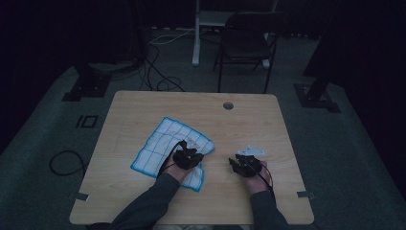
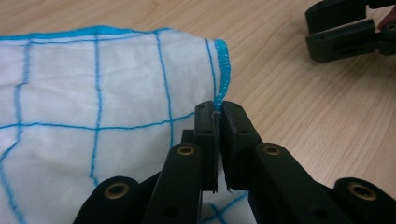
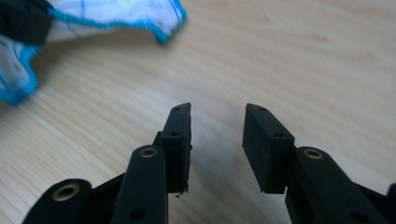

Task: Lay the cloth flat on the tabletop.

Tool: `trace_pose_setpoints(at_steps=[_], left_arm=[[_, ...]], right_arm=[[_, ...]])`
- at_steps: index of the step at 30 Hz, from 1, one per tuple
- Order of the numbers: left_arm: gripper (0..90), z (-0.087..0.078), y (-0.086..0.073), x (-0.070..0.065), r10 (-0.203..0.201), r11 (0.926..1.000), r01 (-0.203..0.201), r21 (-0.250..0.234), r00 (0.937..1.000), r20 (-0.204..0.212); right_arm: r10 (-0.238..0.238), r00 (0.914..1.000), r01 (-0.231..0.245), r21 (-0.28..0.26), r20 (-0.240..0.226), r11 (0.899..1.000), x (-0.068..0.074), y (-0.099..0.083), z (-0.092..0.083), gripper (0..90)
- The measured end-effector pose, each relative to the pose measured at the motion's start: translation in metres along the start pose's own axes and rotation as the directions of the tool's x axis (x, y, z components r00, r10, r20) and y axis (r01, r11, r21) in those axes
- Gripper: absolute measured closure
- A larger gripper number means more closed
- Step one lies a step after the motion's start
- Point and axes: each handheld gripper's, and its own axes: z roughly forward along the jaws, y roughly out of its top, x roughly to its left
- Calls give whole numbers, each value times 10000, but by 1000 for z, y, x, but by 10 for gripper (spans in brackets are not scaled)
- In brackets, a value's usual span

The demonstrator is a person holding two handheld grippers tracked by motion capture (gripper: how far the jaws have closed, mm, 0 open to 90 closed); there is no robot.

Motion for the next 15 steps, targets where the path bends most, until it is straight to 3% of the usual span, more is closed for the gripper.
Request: trace_pose_setpoints(at_steps=[3, 5, 8, 15], left_arm=[[861, -5, -1, -2, -59, 9997, 60, -220, 10000, 39], [861, -8, 1, -2, -119, 9992, 120, -386, 9999, 23], [862, -15, 5, -1, -95, 9981, 95, -607, 10000, 7], [862, -21, 8, -3, -182, 9957, 193, -908, 9998, 126]], right_arm=[[6, 9991, -17, -256, -419, 9997, 9, 10, 6, 625], [-59, 9973, 51, -103, -734, 9999, 16, 14, 14, 581], [-334, 9959, 333, -19, -845, 9994, 28, 20, 25, 559], [53, 9967, -82, -354, -812, 9993, 31, 38, 45, 566]])
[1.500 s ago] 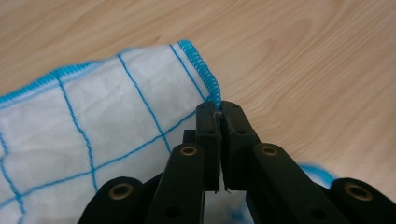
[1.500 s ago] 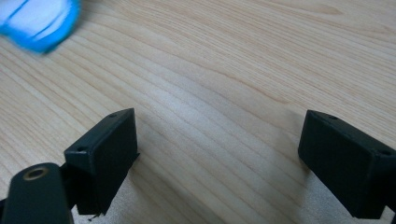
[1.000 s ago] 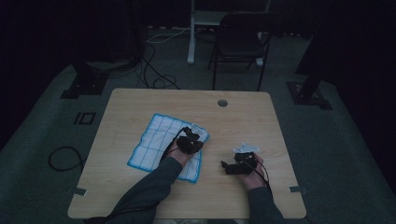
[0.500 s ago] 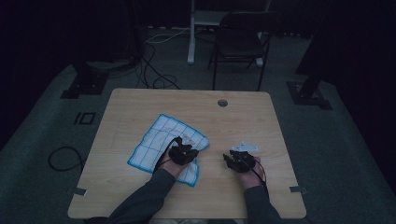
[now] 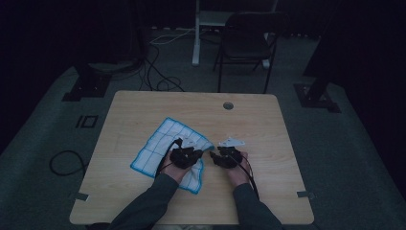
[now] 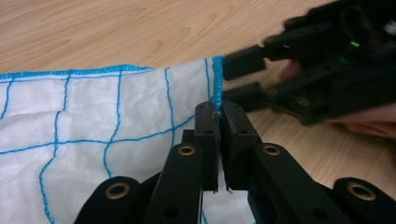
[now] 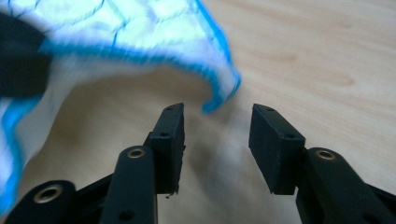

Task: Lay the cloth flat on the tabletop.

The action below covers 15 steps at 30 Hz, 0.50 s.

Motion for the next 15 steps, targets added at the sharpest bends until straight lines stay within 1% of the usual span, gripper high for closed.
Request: trace_pose_setpoints(at_steps=[1, 3, 5, 6, 8, 9, 11, 12, 13, 15], left_arm=[[862, 0, -1, 0, 22, 10000, -22, 22, 10000, 18], [862, 1, -2, -1, -2, 10000, 2, 62, 10000, 90], [860, 3, -4, -2, -71, 9999, 68, 148, 9997, 246], [857, 4, -5, -3, -67, 9998, 62, 180, 9994, 330], [830, 6, -8, -6, -3, 9996, -17, 273, 9974, 723], [801, 7, -8, -8, 51, 9996, -72, 278, 9970, 768], [733, 5, -9, -9, 113, 9996, -131, 232, 9970, 768], [728, 3, -10, -8, 70, 9998, -86, 197, 9970, 776], [719, 1, -10, -6, 65, 9998, -78, 183, 9973, 730], [695, -4, -12, 0, -11, 9998, 2, 188, 9989, 473]], right_arm=[[74, 9999, -74, -1, 118, 10000, -2, 2, 2, 591], [90, 9996, -93, 100, 281, 9999, -6, 6, 5, 709], [-53, 9978, 44, 129, 660, 9999, -10, 9, 5, 831], [-91, 9973, 82, 120, 723, 9999, -12, 10, 4, 849], [-342, 9942, 317, 257, 1022, 9992, -15, 13, 3, 855], [-453, 9900, 405, 387, 1337, 9984, -18, 14, 3, 847], [-269, 9879, 208, 415, 1530, 9989, -24, 16, 2, 842], [-181, 9856, 110, 429, 1680, 9990, -28, 16, 1, 825], [-33, 9815, -51, 433, 1913, 9990, -32, 16, -1, 807], [198, 9748, -290, 382, 2223, 9988, -39, 16, -4, 799]])
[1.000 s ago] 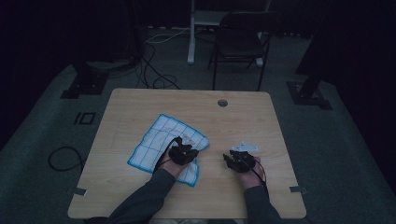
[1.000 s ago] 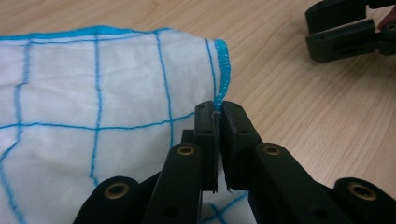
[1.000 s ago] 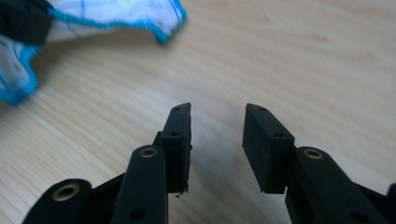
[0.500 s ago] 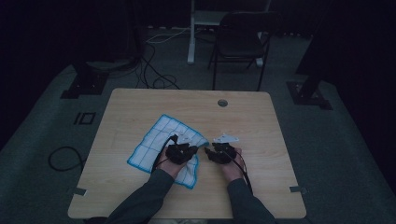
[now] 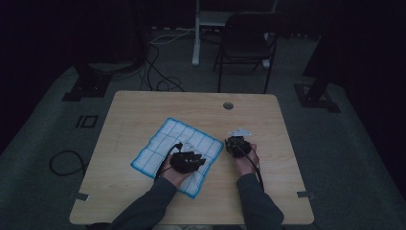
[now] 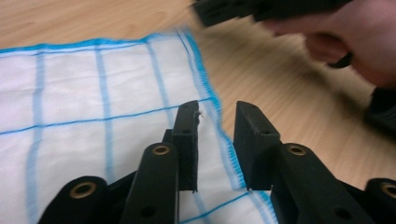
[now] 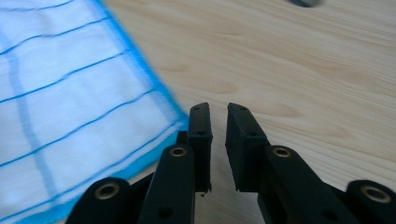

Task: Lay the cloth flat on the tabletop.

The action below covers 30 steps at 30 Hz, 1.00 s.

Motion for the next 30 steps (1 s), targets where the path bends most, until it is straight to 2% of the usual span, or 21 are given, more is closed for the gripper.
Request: trace_pose_setpoints(at_steps=[2, 4, 6, 8, 12, 13, 14, 15, 16, 18, 21, 22, 23, 24, 26, 30], left_arm=[[681, -6, -2, 10, -129, 9999, 129, 5, 9996, -245], [672, -13, -6, 21, -322, 9995, 321, -23, 9978, -572], [666, -20, -9, 33, -421, 9991, 425, 21, 9947, -942], [666, -26, -14, 46, -523, 9986, 535, 44, 9886, -1412], [666, -34, -21, 68, -650, 9975, 694, 143, 9771, -2028], [666, -36, -24, 76, -670, 9971, 735, 200, 9711, -2291], [667, -37, -26, 81, -672, 9967, 762, 267, 9663, -2484], [670, -39, -28, 87, -666, 9965, 780, 303, 9585, -2770], [678, -40, -30, 95, -808, 9949, 951, 347, 9525, -2937], [689, -42, -35, 108, -1062, 9910, 1261, 454, 9453, -3084], [728, -42, -43, 121, -1247, 9860, 1535, 657, 9384, -3223], [752, -42, -46, 124, -1369, 9829, 1691, 733, 9360, -3242], [777, -42, -49, 124, -1463, 9811, 1794, 732, 9336, -3269], [790, -43, -51, 125, -1478, 9805, 1818, 746, 9324, -3298], [806, -43, -56, 124, -1566, 9789, 1901, 743, 9330, -3239], [807, -46, -60, 119, -1760, 9772, 2033, 611, 9368, -3024]], right_arm=[[424, 9991, -424, -25, 48, 9991, -8, -1, -4, 776], [885, 9943, -899, -204, -587, 9957, -9, -3, -12, 741], [749, 9924, -780, -289, -981, 9965, -2, -5, -19, 695], [481, 9850, -561, -436, -1656, 9975, 15, -11, -27, 659], [95, 9656, -261, -603, -2599, 9978, 48, -20, -38, 637], [-41, 9600, -148, -651, -2799, 9978, 57, -22, -39, 636], [-39, 9506, -178, -670, -3105, 9976, 68, -24, -40, 637], [-92, 9427, -152, -704, -3335, 9974, 74, -25, -40, 638], [-250, 9365, -10, -738, -3498, 9973, 83, -27, -40, 639], [-749, 9332, 495, -809, -3515, 9955, 99, -29, -38, 639], [-953, 9259, 779, -620, -3656, 9950, 112, -29, -31, 636], [-1066, 9271, 954, -488, -3593, 9942, 115, -29, -28, 635], [-1302, 9320, 1273, -310, -3383, 9914, 118, -31, -24, 633], [-1374, 9324, 1388, -197, -3343, 9901, 119, -32, -22, 632], [-1412, 9324, 1411, -245, -3326, 9897, 117, -35, -23, 627], [-1664, 9380, 1667, -253, -3039, 9857, 109, -38, -26, 623]])
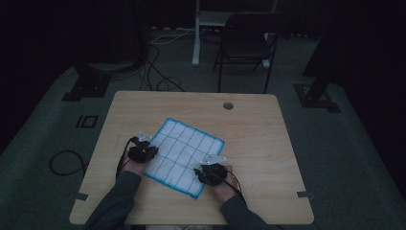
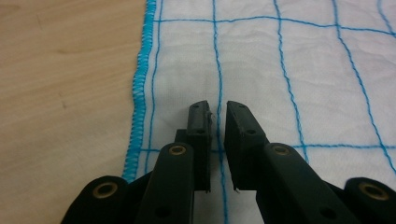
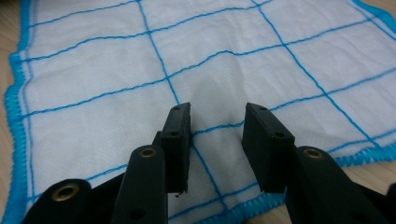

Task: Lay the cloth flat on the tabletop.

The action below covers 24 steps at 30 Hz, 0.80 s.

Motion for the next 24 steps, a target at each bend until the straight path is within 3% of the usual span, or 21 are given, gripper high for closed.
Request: trace_pose_setpoints(at_steps=[3, 11, 17, 24], left_arm=[[802, -2, -4, -8, 44, 10000, -43, -37, 9999, 148], [793, -7, -19, -33, -437, 9981, 472, -407, 9956, 826], [779, -11, -27, -47, -446, 9975, 507, -500, 9923, 1155], [763, -14, -35, -53, -629, 9948, 740, -706, 9868, 1491]], right_arm=[[24, 10000, -24, 40, 86, 10000, -8, -3, -4, 618], [225, 9984, -235, 193, 528, 9995, -40, -13, -17, 584], [279, 9975, -291, 184, 650, 9994, -58, -17, -21, 538], [-89, 10000, 91, 798, -25, 9968, -68, -14, -26, 486]])
